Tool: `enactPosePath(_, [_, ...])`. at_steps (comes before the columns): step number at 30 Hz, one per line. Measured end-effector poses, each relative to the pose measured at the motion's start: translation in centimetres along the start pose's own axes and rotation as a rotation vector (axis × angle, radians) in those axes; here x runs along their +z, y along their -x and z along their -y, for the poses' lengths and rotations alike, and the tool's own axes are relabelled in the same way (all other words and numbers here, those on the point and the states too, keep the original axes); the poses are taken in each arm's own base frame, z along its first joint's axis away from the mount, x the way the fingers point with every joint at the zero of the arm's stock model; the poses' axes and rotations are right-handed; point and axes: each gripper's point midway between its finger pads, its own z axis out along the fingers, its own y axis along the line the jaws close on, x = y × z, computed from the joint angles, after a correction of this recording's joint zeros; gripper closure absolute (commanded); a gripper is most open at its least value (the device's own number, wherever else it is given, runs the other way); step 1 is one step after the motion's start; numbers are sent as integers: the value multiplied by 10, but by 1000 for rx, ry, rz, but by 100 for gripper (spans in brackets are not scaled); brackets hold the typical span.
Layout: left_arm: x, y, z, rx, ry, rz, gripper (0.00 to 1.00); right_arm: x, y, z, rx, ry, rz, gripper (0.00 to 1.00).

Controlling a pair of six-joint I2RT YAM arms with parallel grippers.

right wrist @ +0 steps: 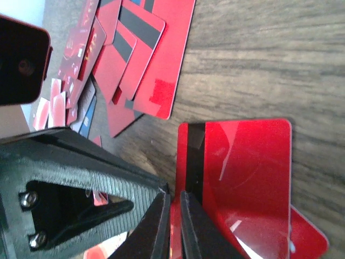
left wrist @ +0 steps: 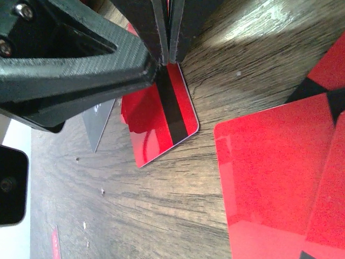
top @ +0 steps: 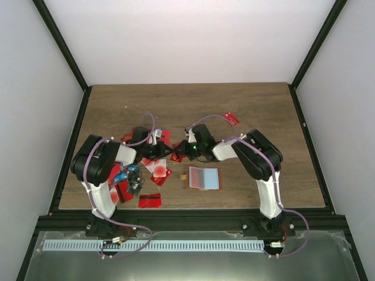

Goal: Put the credit cards into the card holder

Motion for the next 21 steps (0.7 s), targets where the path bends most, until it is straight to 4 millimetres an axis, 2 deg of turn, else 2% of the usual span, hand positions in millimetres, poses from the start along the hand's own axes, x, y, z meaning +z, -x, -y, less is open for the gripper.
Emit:
enactPosePath(5, [0,0,-1,2,9,2,96,-15,-2,0,-25,-69,-24,87])
enactPosePath(10, [-5,2,-3,18,51,18,93,-36,6,1,-66,-166,6,84])
enactPosePath(12, [-9,4,-3,26,71,29,85,-42,9,4,-82,-208,18,83])
enactPosePath(14, [-20,9,2,45,100,57,66,-47,10,8,-94,-243,24,81])
enactPosePath(17, [-44,22,15,109,161,131,44,-52,10,11,-110,-277,23,78])
enactPosePath(19, [-62,35,21,136,229,199,36,-54,11,10,-118,-274,23,75])
enactPosePath(21, [-83,50,23,162,315,275,35,-53,9,5,-123,-254,15,69])
